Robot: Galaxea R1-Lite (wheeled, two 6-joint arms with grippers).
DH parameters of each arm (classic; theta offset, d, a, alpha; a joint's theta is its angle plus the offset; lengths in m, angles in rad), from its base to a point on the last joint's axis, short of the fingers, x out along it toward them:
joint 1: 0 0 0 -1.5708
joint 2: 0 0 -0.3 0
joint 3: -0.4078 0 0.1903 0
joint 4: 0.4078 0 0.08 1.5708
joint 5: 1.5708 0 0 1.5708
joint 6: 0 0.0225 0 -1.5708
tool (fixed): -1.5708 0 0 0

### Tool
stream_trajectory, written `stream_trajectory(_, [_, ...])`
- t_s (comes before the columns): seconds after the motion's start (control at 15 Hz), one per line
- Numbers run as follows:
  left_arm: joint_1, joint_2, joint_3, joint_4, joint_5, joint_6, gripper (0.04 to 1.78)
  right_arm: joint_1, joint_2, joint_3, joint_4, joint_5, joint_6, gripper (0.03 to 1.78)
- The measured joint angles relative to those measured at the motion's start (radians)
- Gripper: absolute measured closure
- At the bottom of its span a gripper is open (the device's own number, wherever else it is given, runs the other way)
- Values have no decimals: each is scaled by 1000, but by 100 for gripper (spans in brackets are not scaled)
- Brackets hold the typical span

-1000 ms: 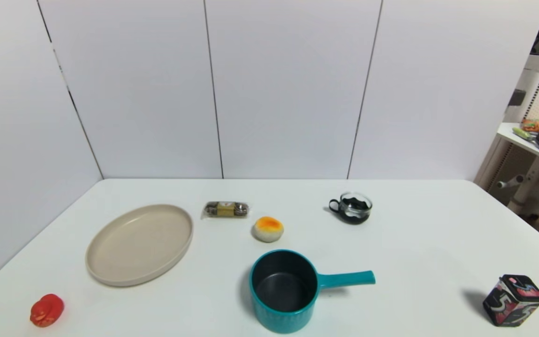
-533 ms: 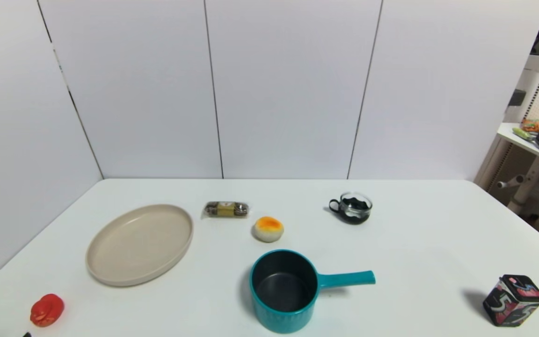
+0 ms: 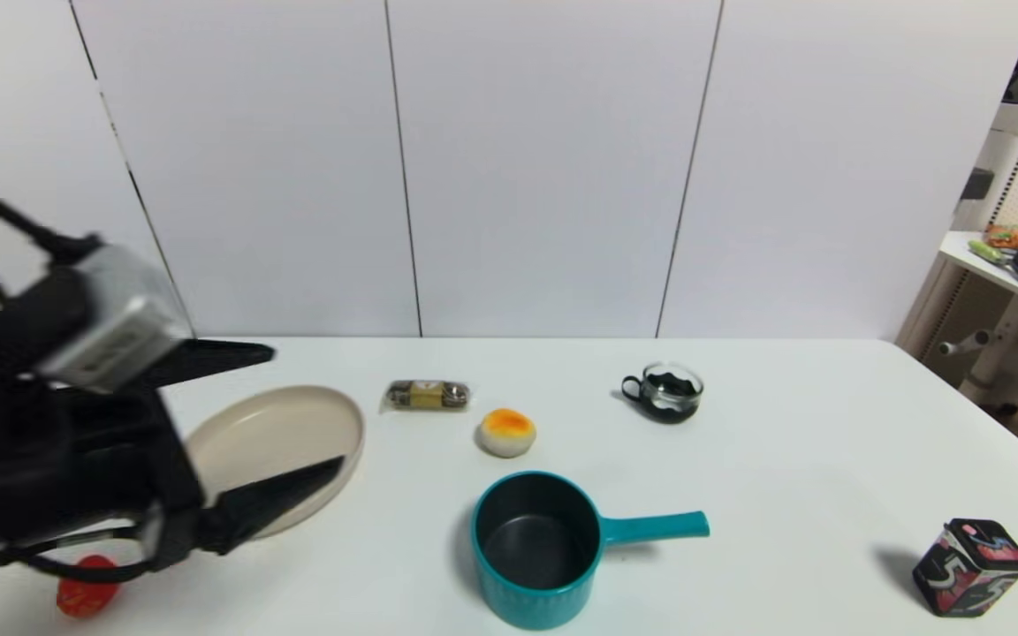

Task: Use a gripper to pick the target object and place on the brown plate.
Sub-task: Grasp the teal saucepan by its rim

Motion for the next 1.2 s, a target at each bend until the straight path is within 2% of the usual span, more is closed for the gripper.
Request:
stream_trajectory(0.2, [-183, 220, -108, -2, -13, 68, 13, 0, 0, 0, 0, 0, 0, 12])
stream_trajectory(0.47, [-291, 414, -164, 0, -20, 97, 13, 0, 0, 0, 0, 0, 0, 12])
stream_trajectory(0.73, [-329, 539, -192, 28, -27, 93, 13, 0, 0, 0, 0, 0, 0, 12])
stream_trajectory(1.0, [-332, 585, -198, 136, -99, 81, 13, 0, 0, 0, 0, 0, 0, 12])
stream_trajectory(1.2, [-321, 604, -197, 161, -104, 75, 13, 0, 0, 0, 0, 0, 0, 12])
